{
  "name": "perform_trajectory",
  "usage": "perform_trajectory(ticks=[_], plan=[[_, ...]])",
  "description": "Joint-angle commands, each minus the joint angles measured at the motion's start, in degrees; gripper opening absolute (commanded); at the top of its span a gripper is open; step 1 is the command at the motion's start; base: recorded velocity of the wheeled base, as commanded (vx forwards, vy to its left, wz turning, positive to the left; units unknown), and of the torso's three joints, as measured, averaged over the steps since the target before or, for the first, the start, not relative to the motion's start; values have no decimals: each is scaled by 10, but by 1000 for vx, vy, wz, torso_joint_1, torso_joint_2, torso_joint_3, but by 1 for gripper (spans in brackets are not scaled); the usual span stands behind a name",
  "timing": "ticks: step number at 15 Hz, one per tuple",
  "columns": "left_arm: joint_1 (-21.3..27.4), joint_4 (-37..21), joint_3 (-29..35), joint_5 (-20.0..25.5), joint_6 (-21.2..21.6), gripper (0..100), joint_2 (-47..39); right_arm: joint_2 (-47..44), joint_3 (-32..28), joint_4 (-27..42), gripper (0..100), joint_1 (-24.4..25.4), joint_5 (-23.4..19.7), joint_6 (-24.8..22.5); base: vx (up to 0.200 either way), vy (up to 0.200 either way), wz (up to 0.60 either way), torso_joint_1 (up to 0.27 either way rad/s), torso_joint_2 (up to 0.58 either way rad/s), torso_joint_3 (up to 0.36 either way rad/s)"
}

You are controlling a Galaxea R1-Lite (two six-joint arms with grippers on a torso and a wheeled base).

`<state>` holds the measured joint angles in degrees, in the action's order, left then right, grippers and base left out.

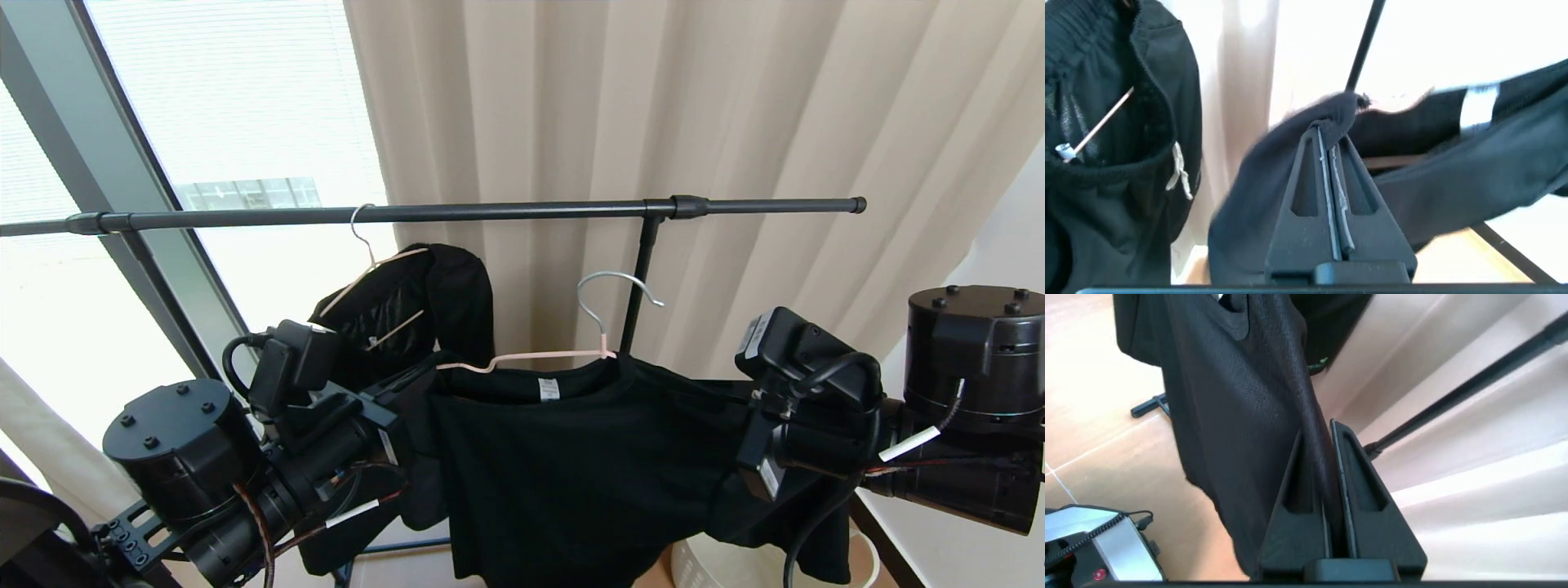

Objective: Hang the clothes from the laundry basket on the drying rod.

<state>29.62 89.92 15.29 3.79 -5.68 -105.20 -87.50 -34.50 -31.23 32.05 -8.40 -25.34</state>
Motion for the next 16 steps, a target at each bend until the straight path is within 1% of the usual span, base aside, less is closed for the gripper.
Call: perform_trajectory(ticks=[1, 4, 7, 12, 13, 15, 16], plan=[[15, 1, 0, -1, 0, 0, 2, -18, 5, -16, 0, 7, 0, 0, 0, 0, 0, 0, 0, 0], [36, 1, 0, -2, 1, 0, 5, -20, 15, -28, 0, 7, -1, 0, 0, 0, 0, 0, 0, 0], [60, 1, 0, -3, 2, 0, 5, -21, 15, -28, 0, 8, -25, 0, 0, 0, 0, 0, 0, 0], [97, 1, -2, -5, 2, 0, 21, -42, 17, -41, 0, 13, -26, 1, 0, 0, 0, 0, 0, 0], [103, 1, -3, -5, 2, 0, 25, -45, 20, -54, 0, 14, -26, 9, 0, 0, 0, 0, 0, 0], [114, 1, -3, -5, 2, 0, 25, -50, 23, -74, 0, 25, -26, 45, 0, 0, 0, 0, 0, 0], [120, 1, -3, -5, 2, 0, 25, -54, 24, -81, 0, 27, -26, 49, 0, 0, 0, 0, 0, 0]])
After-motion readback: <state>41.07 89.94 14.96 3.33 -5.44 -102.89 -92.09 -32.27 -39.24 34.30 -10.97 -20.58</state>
